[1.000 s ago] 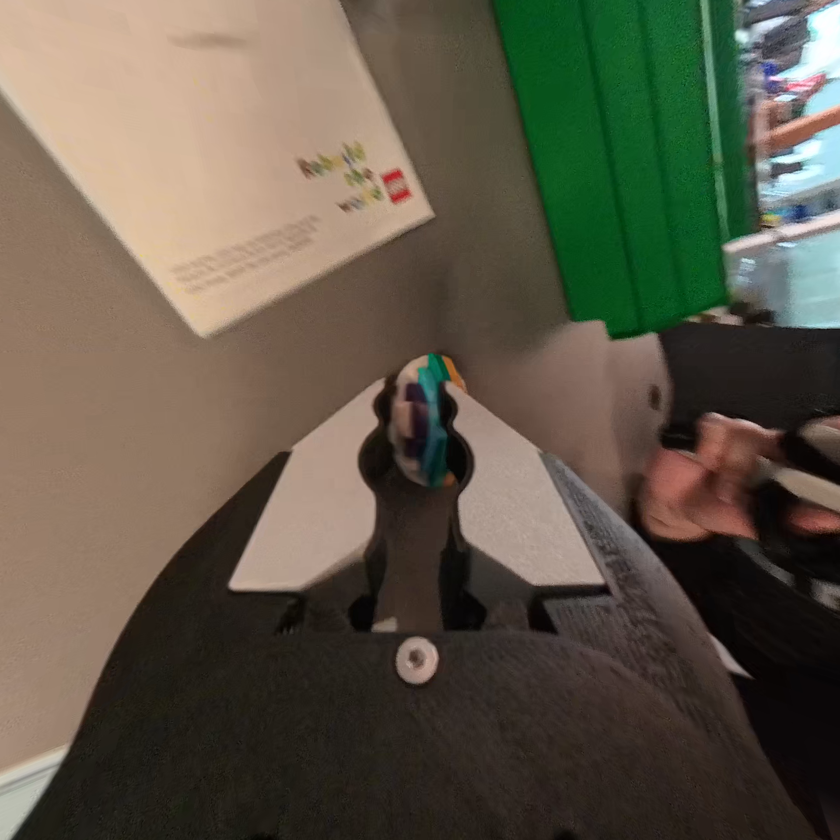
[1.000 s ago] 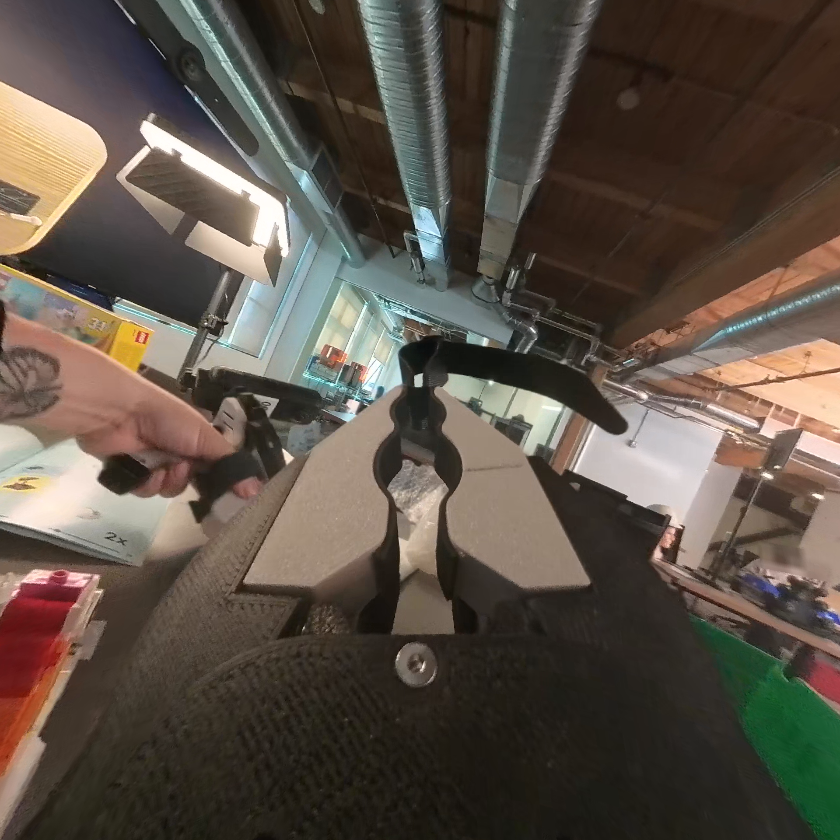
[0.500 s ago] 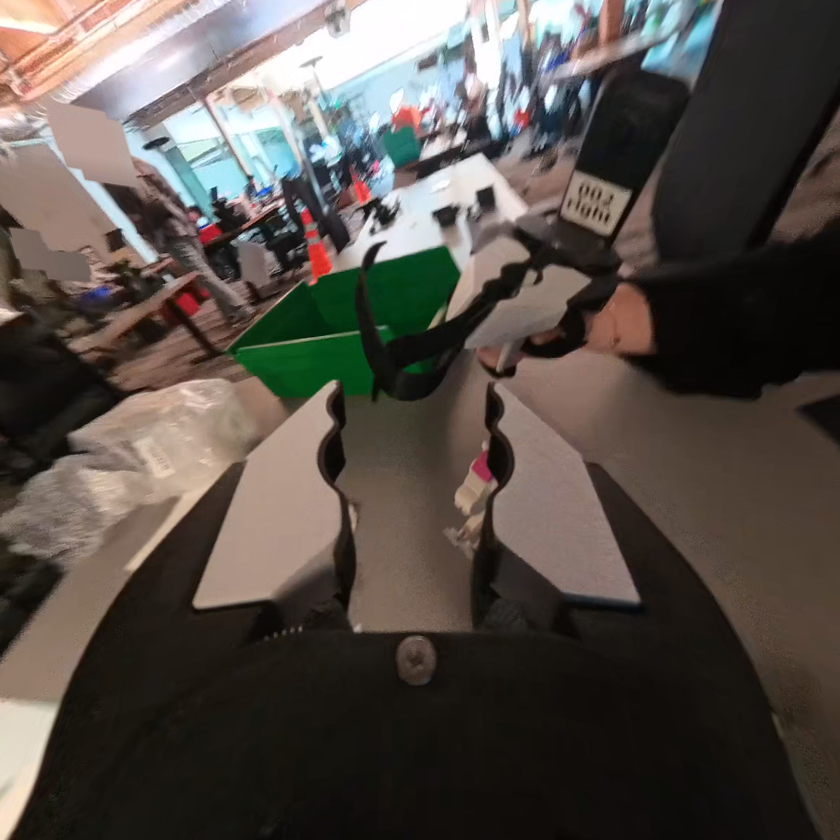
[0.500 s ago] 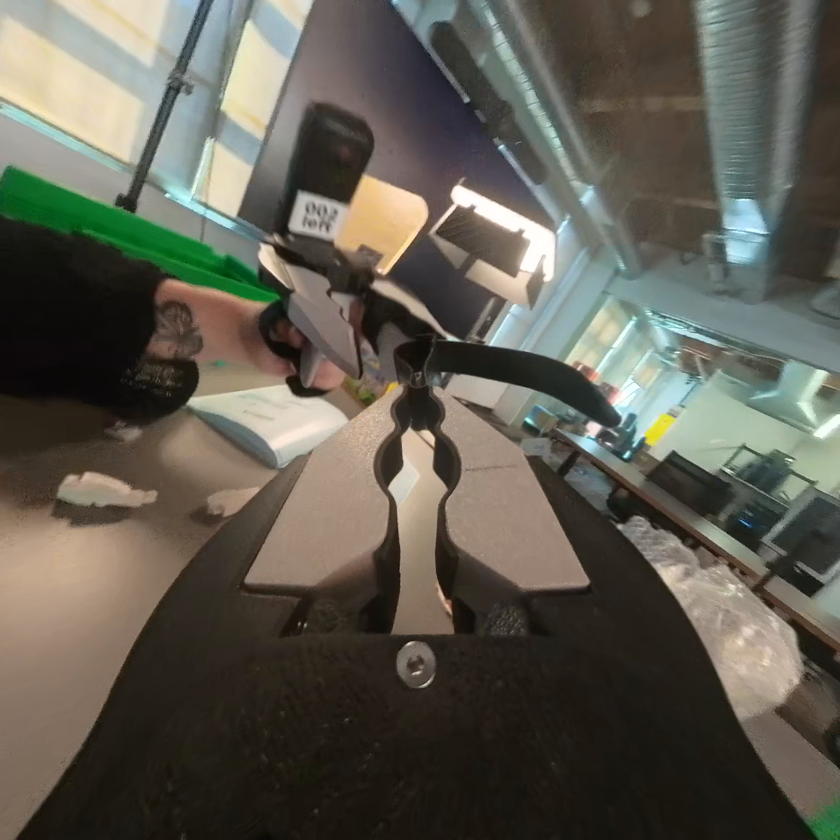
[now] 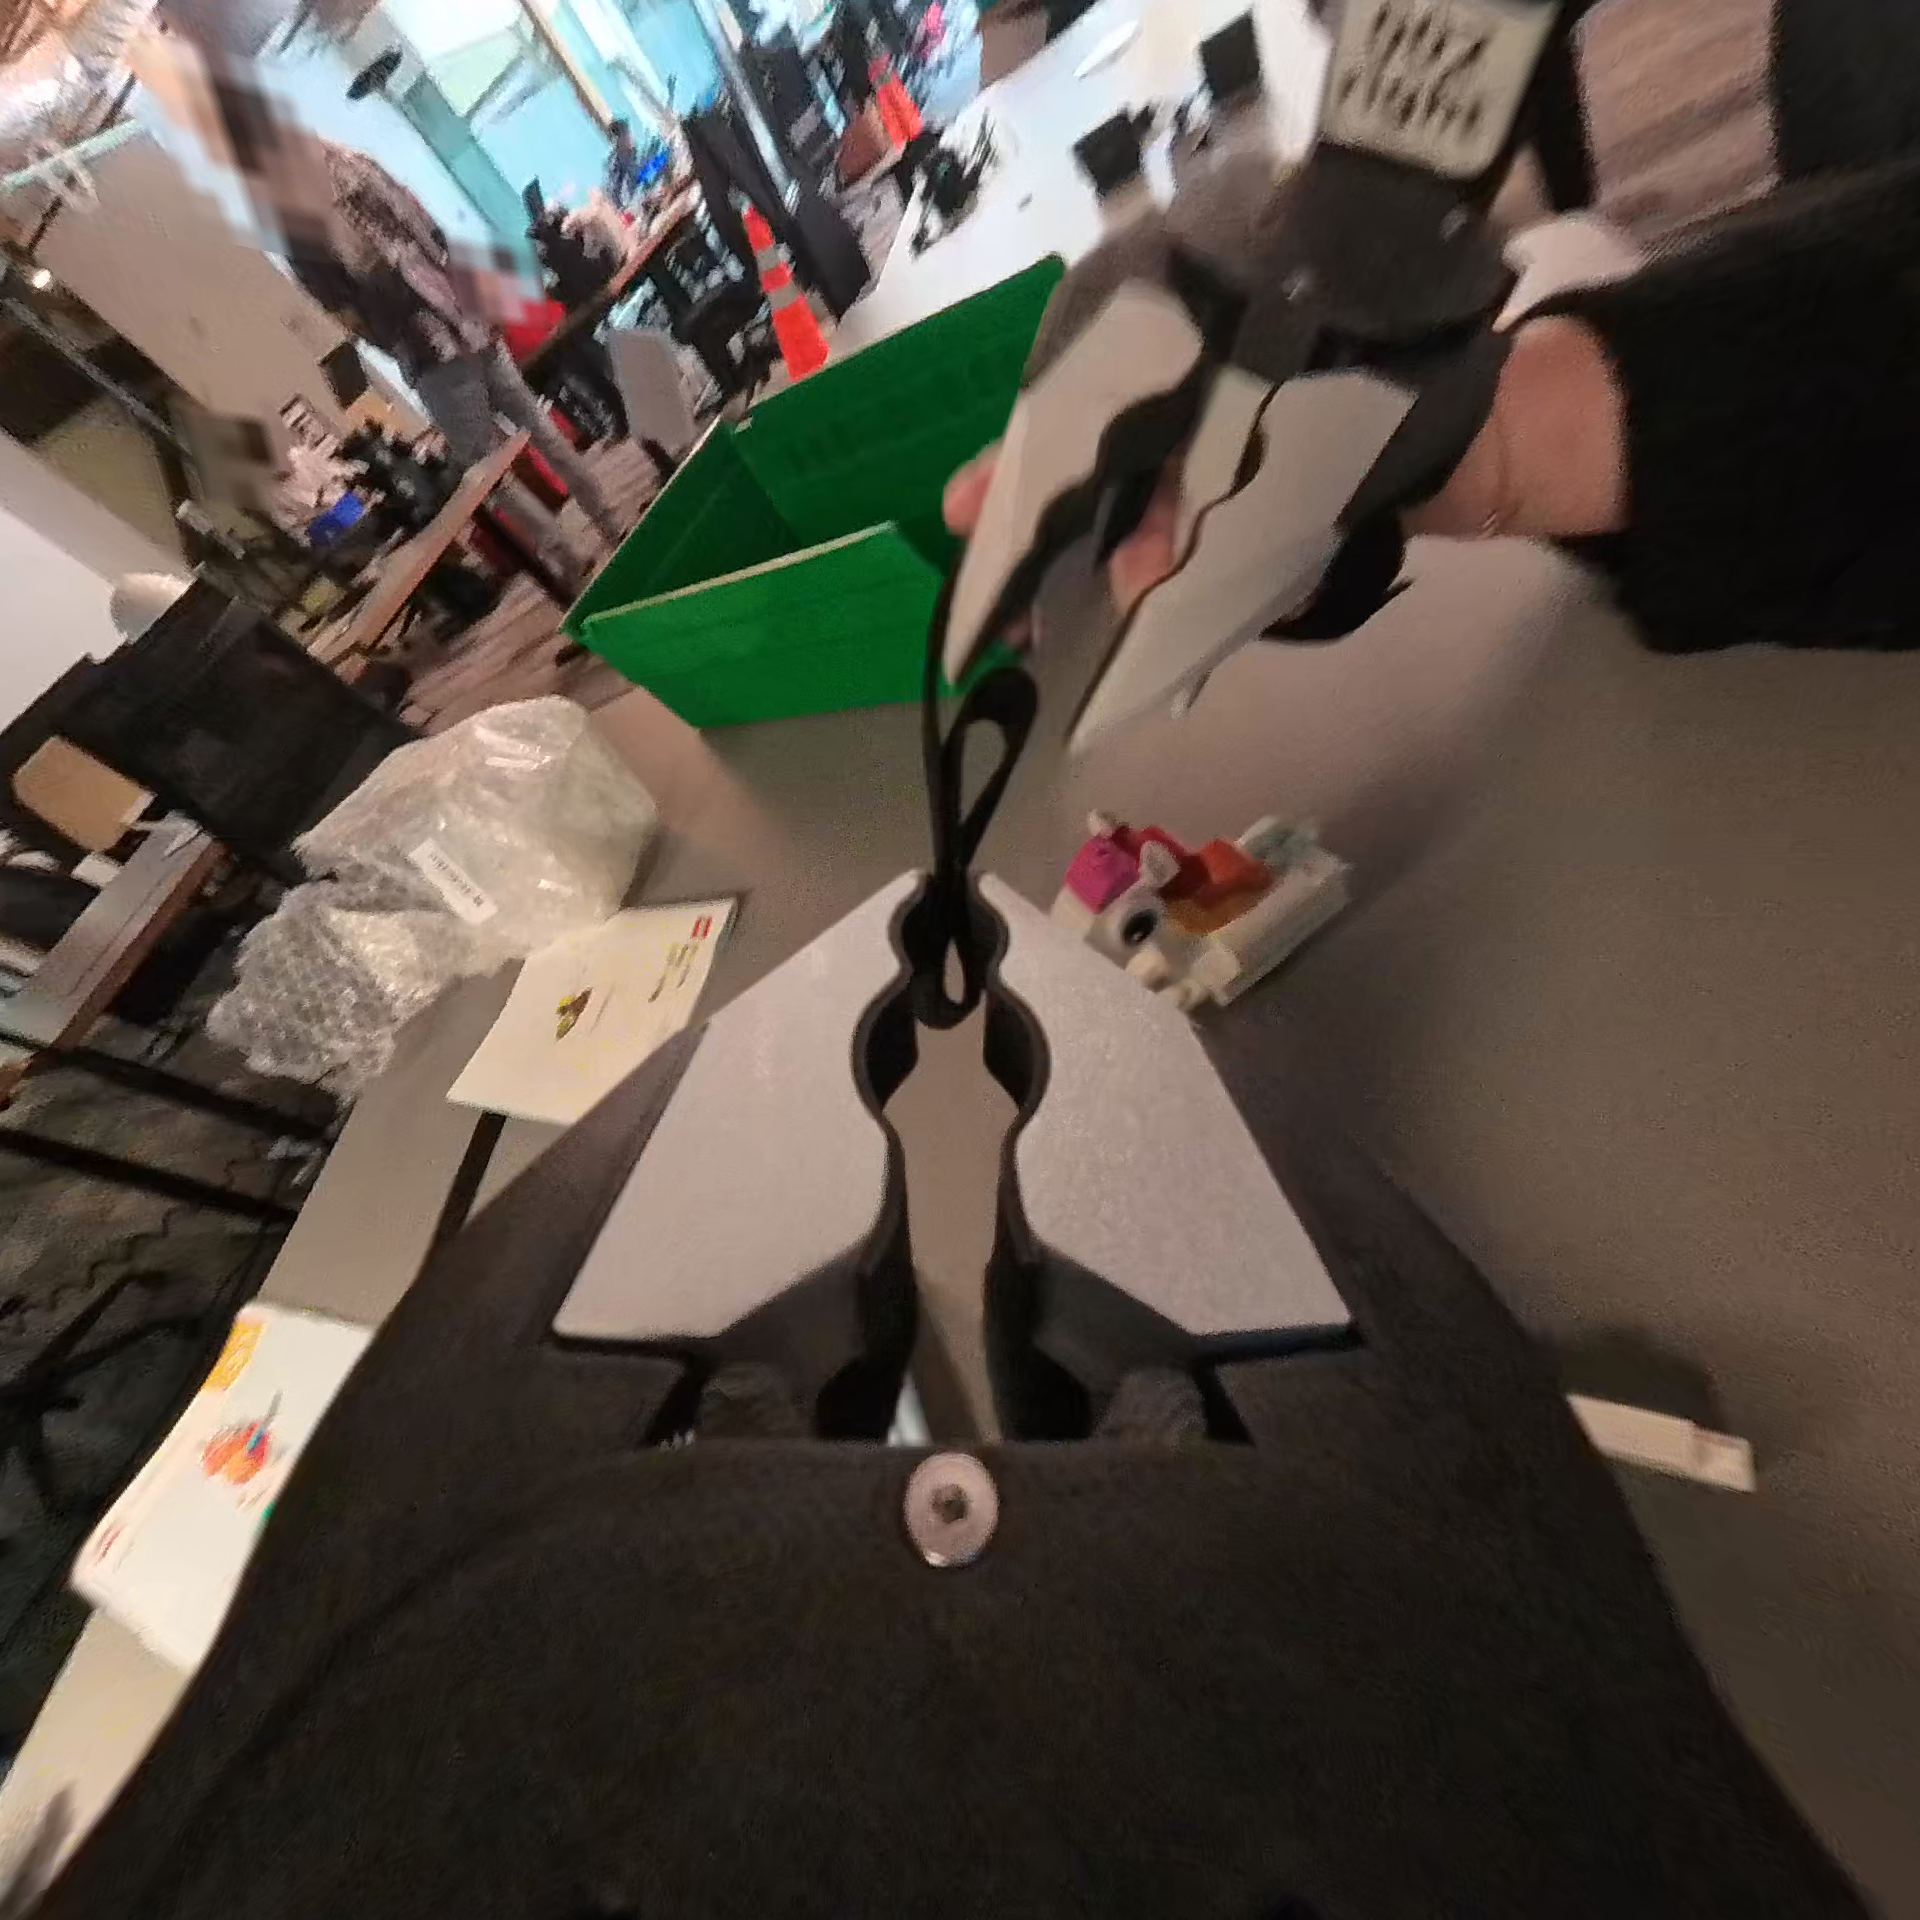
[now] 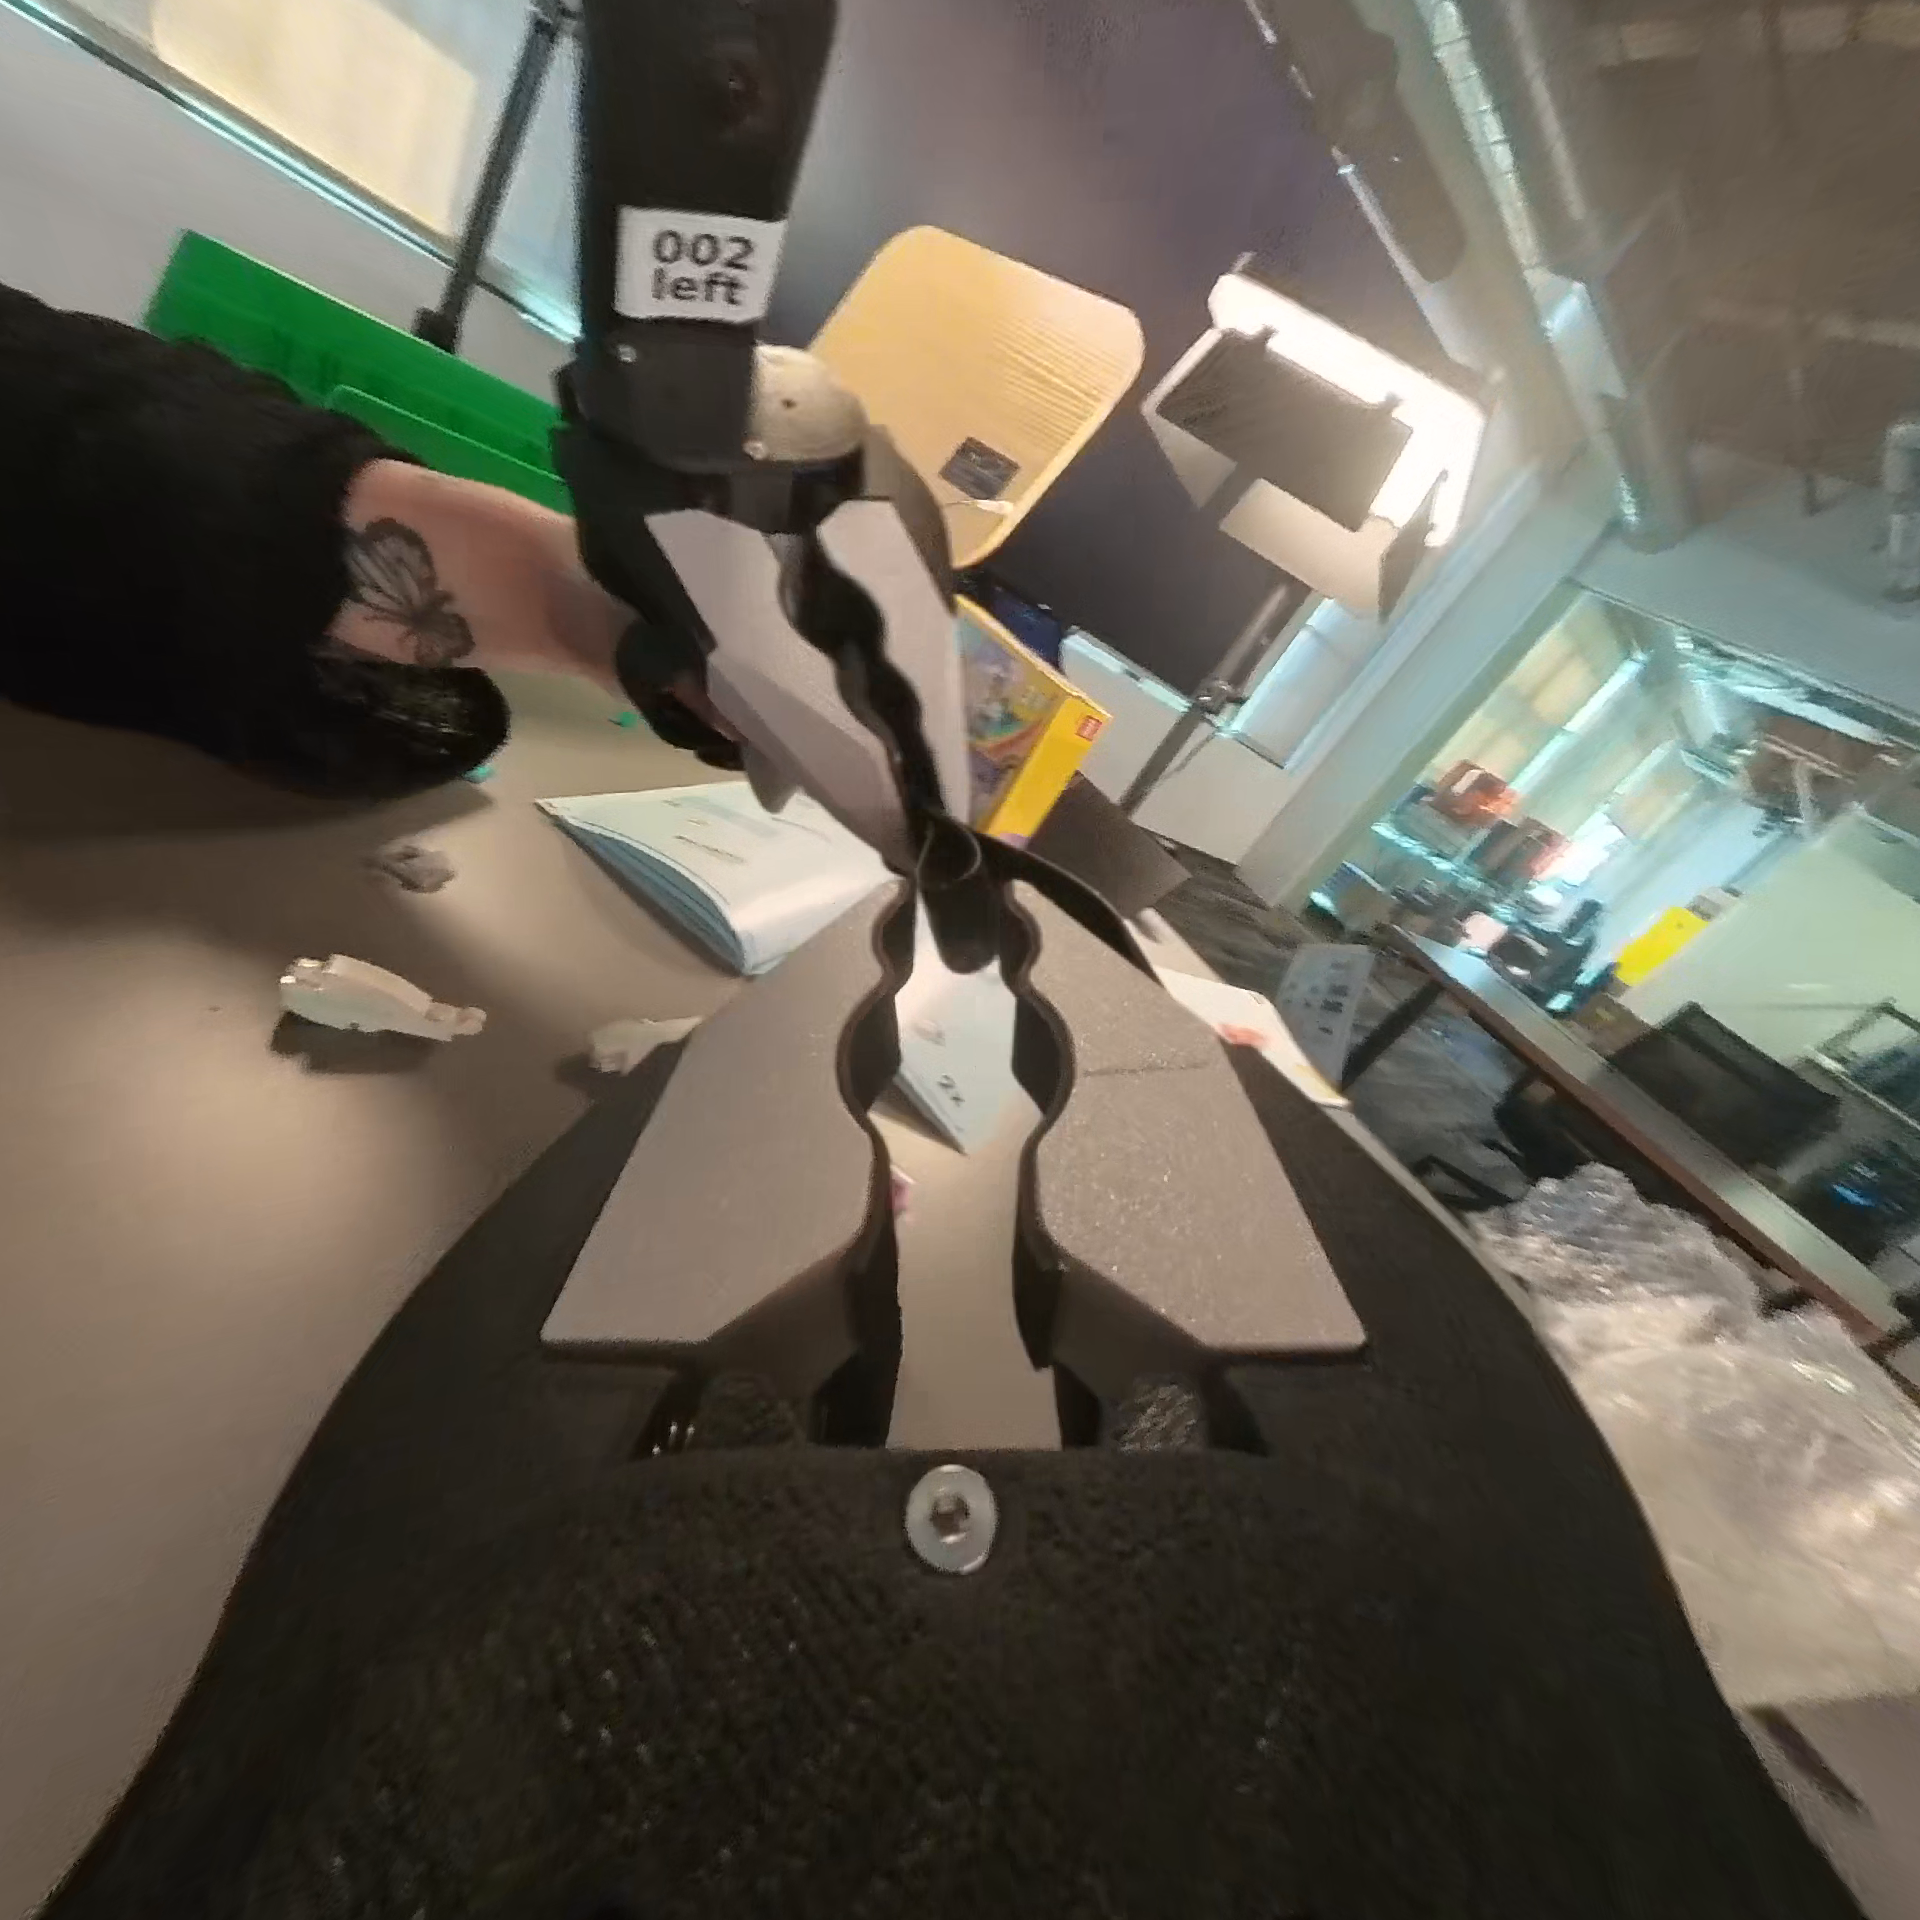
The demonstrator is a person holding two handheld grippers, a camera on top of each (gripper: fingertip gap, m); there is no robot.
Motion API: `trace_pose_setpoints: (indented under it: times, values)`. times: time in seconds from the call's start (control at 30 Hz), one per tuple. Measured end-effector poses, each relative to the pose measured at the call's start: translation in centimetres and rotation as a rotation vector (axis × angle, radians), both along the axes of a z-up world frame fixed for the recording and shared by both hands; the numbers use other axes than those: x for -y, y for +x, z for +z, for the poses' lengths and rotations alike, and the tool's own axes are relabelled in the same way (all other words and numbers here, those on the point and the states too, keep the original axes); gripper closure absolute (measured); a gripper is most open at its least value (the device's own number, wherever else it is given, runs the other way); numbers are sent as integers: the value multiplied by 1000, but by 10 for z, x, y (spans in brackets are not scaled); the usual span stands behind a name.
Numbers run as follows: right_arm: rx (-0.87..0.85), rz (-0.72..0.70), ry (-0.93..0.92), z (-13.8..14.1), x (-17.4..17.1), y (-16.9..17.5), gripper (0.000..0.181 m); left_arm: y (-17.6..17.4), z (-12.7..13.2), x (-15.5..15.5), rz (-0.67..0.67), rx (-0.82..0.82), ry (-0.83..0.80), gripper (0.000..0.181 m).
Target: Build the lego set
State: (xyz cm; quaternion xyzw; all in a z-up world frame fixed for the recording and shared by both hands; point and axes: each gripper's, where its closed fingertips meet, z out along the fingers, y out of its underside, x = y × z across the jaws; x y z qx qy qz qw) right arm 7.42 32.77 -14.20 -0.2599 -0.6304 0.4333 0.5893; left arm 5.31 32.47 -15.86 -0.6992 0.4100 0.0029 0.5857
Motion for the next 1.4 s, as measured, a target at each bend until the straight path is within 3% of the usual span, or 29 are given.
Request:
trace_pose_setpoints:
  times: [0.1, 0.2, 0.23, 0.3, 0.33, 0.37, 0.43, 0.47, 0.53, 0.63, 0.73, 0.8, 0.93, 1.1, 1.2, 1.3, 1.4]
  values:
    - [-42, -132, 162, 5, -8, 1, 136, -12, -13, -6, 76, -114, -31, 177]
    - [59, -210, 408, -15, 1, -10, 129, -6, -24, -4, 56, -203, -53, 177]
    - [89, -238, 468, -22, 2, -15, 132, -3, -25, -3, 44, -221, -49, 177]
    - [127, -314, 578, -29, -2, -21, 173, -3, -24, -3, 61, -243, -30, 176]
    - [137, -328, 590, -29, -2, -23, 178, -6, -19, -4, 90, -225, -6, 172]
    - [146, -333, 567, -26, -3, -25, 181, -8, -13, -3, 110, -190, 19, 164]
    - [152, -379, 488, -13, -17, -32, 181, -27, 7, -2, 234, -110, 127, 130]
    - [164, -406, 443, -3, -29, -38, 181, -39, 15, 1, 308, -51, 175, 125]
    - [267, -442, 333, 10, -63, -61, 181, -59, 17, 14, 406, 40, 249, 125]
    - [504, -456, 87, 16, -125, -117, 181, -88, -1, 34, 503, 28, 306, 126]
    - [686, -563, -113, -1, -204, -178, 181, -110, -14, 45, 553, 79, 320, 122]
    - [773, -657, -185, -23, -253, -210, 181, -115, -9, 47, 530, 178, 341, 100]
    - [892, -844, -228, -71, -324, -244, 180, -138, -17, 43, 554, 299, 320, 93]
    - [985, -988, -314, -111, -363, -259, 177, -156, -17, 40, 583, 423, 295, 91]
    - [1010, -1008, -425, -124, -366, -263, 160, -157, -17, 40, 586, 430, 295, 91]
    - [963, -1040, -369, -112, -372, -260, 148, -154, -15, 43, 582, 417, 305, 91]
    - [864, -989, -327, -78, -360, -253, 143, -155, -11, 46, 590, 400, 324, 91]
